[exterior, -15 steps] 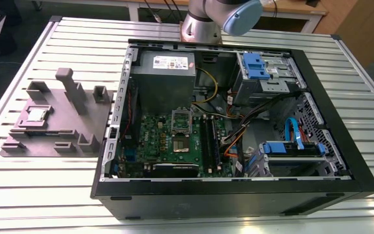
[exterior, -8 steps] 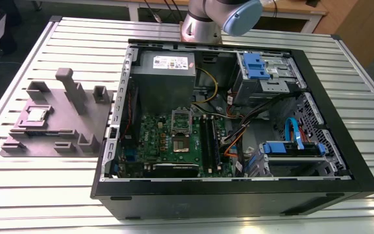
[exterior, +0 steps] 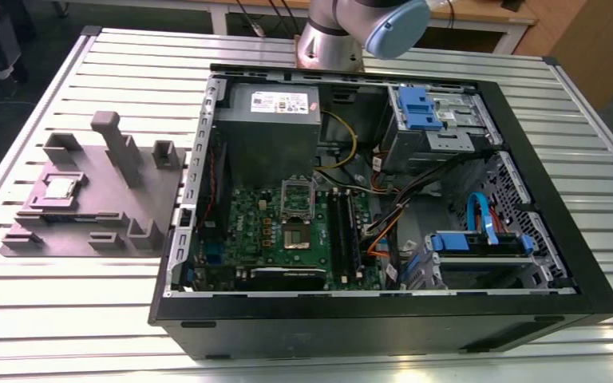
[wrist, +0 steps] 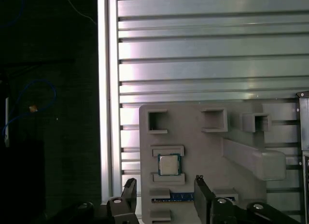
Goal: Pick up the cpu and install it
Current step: 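Pick up the cpu and move it towards the insertion slot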
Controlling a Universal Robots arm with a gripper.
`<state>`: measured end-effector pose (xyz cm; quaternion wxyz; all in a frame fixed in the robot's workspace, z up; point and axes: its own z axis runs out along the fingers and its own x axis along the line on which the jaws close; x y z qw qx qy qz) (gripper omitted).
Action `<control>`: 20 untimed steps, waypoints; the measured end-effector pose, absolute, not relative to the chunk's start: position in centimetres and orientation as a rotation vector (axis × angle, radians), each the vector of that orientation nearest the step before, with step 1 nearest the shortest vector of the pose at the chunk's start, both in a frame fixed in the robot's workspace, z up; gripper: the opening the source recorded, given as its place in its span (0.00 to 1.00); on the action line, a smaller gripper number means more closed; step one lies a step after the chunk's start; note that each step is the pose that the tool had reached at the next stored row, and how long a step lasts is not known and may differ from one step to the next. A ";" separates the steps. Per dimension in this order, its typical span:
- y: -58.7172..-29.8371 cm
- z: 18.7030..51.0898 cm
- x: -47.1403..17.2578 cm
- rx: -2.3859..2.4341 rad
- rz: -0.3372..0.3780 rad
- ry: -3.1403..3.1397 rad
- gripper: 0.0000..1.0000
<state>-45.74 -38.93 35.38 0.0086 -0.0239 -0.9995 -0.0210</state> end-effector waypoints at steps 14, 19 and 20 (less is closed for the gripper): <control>-38.9 35.2 -45.7 0.067 -0.064 -3.121 0.65; -38.9 35.1 -45.7 0.067 -0.064 -3.121 0.65; -38.9 35.1 -45.7 0.067 -0.064 -3.121 0.65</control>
